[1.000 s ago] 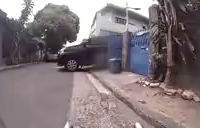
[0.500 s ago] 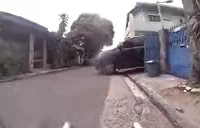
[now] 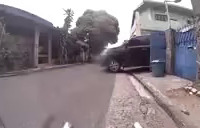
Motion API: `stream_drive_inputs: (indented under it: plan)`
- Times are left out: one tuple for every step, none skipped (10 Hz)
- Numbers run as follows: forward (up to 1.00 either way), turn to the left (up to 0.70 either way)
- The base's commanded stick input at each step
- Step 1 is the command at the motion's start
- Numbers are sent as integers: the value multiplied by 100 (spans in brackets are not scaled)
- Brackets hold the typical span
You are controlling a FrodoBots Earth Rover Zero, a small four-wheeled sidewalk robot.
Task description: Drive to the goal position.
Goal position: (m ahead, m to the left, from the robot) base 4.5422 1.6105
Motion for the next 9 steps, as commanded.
stream_drive_inputs:
  plan:
    - [4, 0]
    - [4, -44]
    - [4, -68]
    - [4, -68]
    - [4, -46]
    - [4, -17]
    - [4, -11]
    - [4, -4]
    - [4, 0]
